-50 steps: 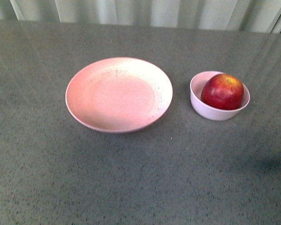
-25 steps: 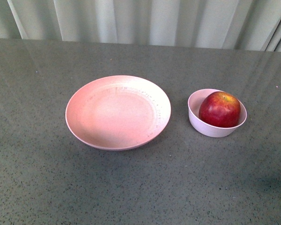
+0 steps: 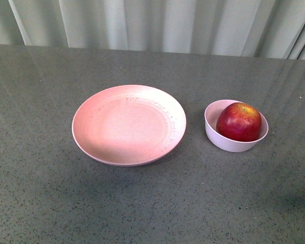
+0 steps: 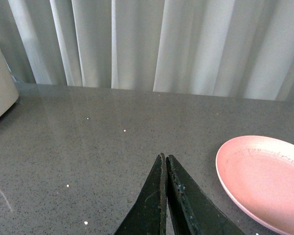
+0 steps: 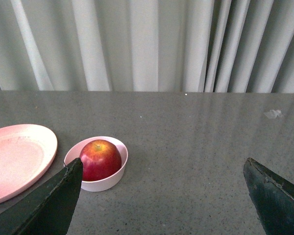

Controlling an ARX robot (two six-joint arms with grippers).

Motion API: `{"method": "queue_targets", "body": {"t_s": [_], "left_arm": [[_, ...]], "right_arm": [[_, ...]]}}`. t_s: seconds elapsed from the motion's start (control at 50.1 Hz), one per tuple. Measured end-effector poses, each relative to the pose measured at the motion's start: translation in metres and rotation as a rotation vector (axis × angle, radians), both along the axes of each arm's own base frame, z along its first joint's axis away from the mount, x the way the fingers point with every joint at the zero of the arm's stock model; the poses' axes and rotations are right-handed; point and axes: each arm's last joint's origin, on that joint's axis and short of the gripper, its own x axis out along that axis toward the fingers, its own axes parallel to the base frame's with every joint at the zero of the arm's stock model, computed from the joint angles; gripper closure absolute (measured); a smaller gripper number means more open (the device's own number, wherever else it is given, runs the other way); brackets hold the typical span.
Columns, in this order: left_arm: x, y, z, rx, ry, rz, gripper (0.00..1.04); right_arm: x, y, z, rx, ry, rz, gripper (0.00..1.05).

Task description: Move apple from plate to bowl

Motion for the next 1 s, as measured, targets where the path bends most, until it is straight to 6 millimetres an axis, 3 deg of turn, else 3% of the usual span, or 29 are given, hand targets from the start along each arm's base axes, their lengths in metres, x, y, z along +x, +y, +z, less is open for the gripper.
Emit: {"method": "queue_targets", "body": {"t_s": [0.999], "left_arm": [[-0.028,0.0,0.005,0.0,-0.018,0.0,1.03]], "right_arm": [[0.0,0.0,0.0,0.0,0.0,0.0,0.09]]}}
